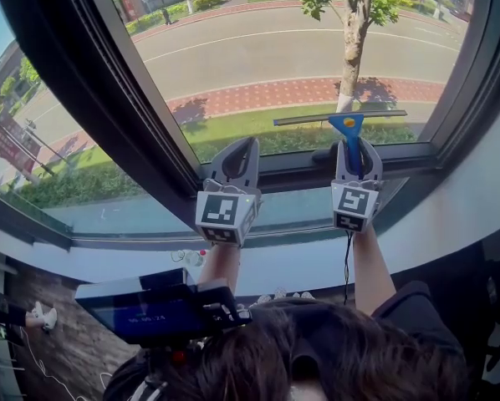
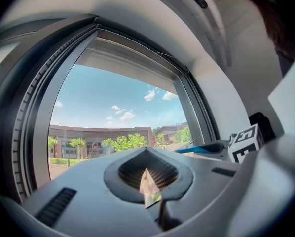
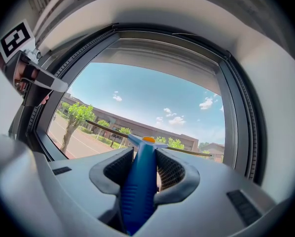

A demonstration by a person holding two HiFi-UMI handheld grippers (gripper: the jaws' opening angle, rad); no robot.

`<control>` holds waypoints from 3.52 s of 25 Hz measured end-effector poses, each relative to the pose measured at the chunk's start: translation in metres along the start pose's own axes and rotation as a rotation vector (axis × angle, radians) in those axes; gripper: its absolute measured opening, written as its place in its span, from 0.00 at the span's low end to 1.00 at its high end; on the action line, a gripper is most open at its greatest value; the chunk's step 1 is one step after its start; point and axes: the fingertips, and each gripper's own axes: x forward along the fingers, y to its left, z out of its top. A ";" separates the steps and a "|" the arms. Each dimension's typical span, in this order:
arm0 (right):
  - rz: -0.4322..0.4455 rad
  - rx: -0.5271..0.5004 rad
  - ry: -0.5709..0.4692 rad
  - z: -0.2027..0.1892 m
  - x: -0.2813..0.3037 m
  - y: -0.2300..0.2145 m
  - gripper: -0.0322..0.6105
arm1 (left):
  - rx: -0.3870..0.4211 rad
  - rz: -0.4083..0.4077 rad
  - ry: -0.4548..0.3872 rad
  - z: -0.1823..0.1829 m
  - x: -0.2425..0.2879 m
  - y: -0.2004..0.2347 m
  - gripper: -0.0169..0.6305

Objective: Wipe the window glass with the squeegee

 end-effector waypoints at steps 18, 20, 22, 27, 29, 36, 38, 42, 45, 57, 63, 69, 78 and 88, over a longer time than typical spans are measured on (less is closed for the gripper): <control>0.023 -0.001 0.071 -0.043 -0.003 0.014 0.27 | -0.020 0.018 0.048 -0.017 -0.009 0.004 0.03; 0.027 0.000 0.079 -0.049 -0.004 0.012 0.27 | -0.024 0.022 0.049 -0.019 -0.007 0.001 0.03; 0.030 -0.003 0.083 -0.054 -0.005 0.011 0.27 | -0.021 0.027 0.053 -0.021 -0.007 0.000 0.03; 0.033 -0.013 0.087 -0.057 -0.006 0.013 0.27 | -0.013 0.040 0.067 -0.021 -0.011 0.001 0.03; 0.034 -0.009 0.096 -0.063 -0.009 0.011 0.27 | -0.012 0.042 0.067 -0.026 -0.012 -0.004 0.03; 0.040 -0.003 0.132 -0.081 -0.010 0.003 0.27 | -0.024 0.061 0.070 -0.031 -0.011 -0.014 0.03; 0.034 -0.002 0.127 -0.080 -0.007 0.006 0.27 | -0.013 0.067 0.068 -0.031 -0.012 -0.010 0.03; 0.034 -0.008 0.132 -0.082 -0.007 0.009 0.27 | -0.025 0.094 0.070 -0.034 -0.017 -0.008 0.03; 0.035 0.006 0.139 -0.080 -0.007 0.009 0.27 | -0.011 0.100 0.067 -0.032 -0.020 -0.009 0.03; 0.054 0.050 0.007 -0.006 -0.017 0.009 0.27 | 0.001 0.229 0.085 -0.039 -0.055 0.026 0.03; 0.051 0.041 -0.053 0.039 -0.017 0.038 0.27 | 0.027 0.198 0.058 -0.020 -0.059 0.053 0.03; -0.013 0.059 -0.111 0.094 -0.015 0.063 0.27 | 0.058 0.112 0.069 -0.022 -0.065 0.080 0.03; -0.079 -0.002 -0.304 0.209 -0.019 0.066 0.27 | 0.067 -0.028 0.003 -0.002 -0.072 0.082 0.03; -0.145 0.054 -0.486 0.362 0.002 0.054 0.27 | 0.084 -0.094 -0.067 0.013 -0.067 0.089 0.03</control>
